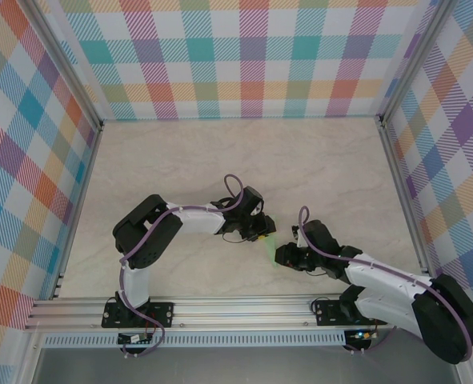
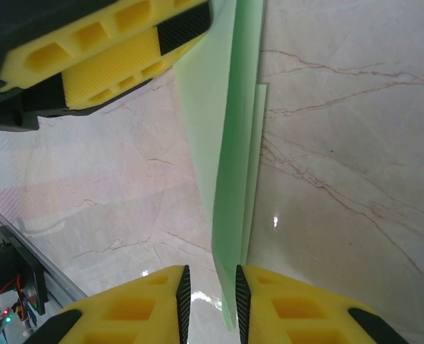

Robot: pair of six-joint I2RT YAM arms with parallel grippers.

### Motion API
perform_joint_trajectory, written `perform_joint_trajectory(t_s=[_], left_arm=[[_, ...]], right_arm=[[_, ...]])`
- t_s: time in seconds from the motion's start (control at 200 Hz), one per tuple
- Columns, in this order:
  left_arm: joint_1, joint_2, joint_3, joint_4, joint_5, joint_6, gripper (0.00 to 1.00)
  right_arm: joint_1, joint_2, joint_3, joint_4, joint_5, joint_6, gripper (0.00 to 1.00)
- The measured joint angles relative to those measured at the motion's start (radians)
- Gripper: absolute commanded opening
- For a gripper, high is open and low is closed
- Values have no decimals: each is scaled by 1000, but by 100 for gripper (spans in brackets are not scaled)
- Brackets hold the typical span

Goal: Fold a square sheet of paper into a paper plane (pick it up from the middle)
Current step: Fold the wing for the fifth time at the center of the table.

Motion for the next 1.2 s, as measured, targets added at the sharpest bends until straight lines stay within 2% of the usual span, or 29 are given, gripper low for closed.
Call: perform_joint_trajectory(t_s=[0.205, 0.385, 0.505, 0.87, 1.2], left_arm=[[0, 0, 0, 0, -1, 0, 32], [0, 0, 0, 0, -2, 0, 32], [0, 0, 0, 0, -2, 0, 32], [-2, 0, 0, 0, -1, 0, 32], [-3, 0, 0, -1, -1, 0, 32]], right_arm=[[0, 45, 0, 29, -10, 3, 19], [0, 74, 0, 58, -29, 4, 8], [0, 86, 0, 71, -45, -1, 4], [-2, 155, 6, 114, -87, -20, 4], [-2, 156, -1, 114, -101, -33, 4]])
